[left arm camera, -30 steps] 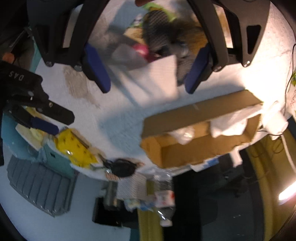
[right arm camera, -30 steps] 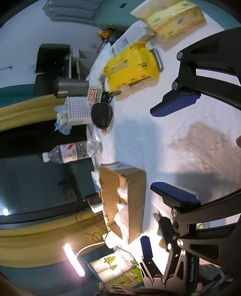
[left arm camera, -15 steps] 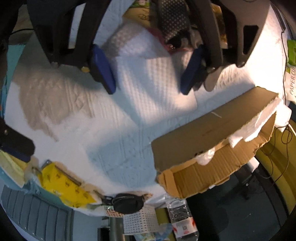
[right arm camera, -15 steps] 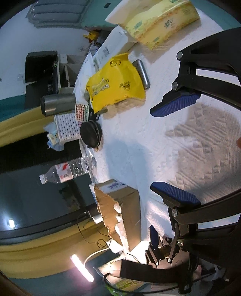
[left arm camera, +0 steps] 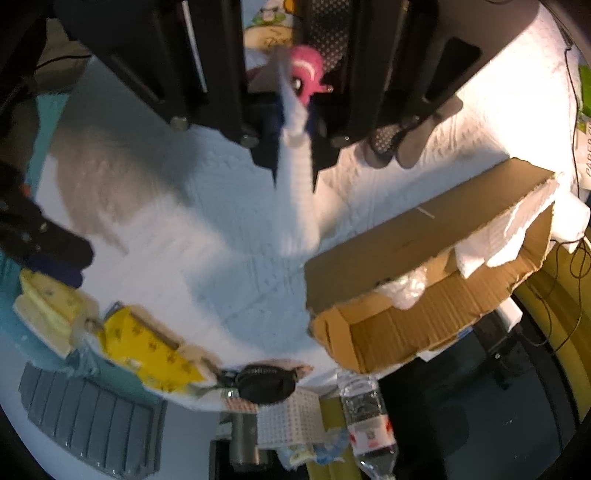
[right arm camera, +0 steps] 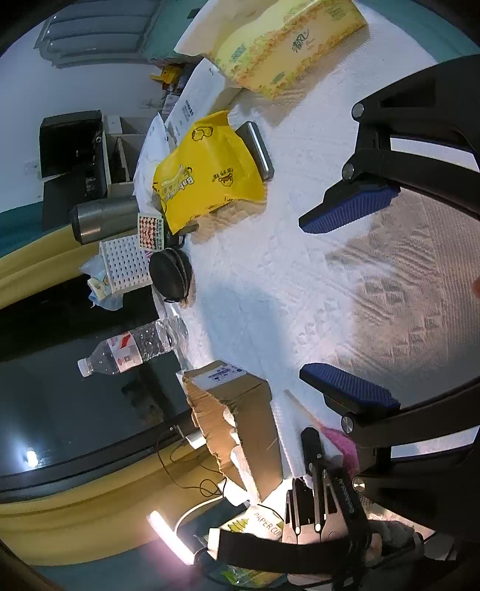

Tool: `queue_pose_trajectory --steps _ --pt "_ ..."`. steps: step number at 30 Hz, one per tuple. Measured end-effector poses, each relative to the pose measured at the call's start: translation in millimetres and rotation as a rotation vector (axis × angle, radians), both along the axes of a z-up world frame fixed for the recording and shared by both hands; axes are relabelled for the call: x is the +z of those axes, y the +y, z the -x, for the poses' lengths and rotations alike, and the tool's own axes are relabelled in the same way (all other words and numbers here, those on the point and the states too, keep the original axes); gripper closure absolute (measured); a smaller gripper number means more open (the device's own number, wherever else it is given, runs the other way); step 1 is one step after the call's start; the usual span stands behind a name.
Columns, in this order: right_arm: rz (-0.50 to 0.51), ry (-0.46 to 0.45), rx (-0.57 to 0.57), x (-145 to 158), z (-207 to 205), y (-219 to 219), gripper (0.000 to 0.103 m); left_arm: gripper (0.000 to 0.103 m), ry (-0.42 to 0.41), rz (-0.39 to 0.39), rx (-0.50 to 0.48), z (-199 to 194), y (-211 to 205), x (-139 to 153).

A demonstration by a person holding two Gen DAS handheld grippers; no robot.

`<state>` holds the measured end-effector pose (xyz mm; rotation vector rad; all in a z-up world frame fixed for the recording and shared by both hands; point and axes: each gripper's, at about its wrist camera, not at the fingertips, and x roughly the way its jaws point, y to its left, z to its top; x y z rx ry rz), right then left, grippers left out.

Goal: Organize soft objects

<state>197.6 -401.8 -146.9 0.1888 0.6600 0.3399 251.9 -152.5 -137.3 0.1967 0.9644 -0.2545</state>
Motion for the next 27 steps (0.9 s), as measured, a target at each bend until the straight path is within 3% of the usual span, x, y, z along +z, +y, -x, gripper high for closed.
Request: queue_pose_trajectory --steps 5,13,27 --pt "0.011 -0.01 0.021 5 3 14 0.027 0.095 -0.031 0.111 0.002 12 18 25" --pt "0.044 -0.006 0.091 8 5 59 0.027 0.095 -0.11 0.166 0.028 34 51 52" --pt "0.097 0.07 0.197 -6 -1 134 0.027 0.095 -0.157 0.27 0.106 60 133 55"
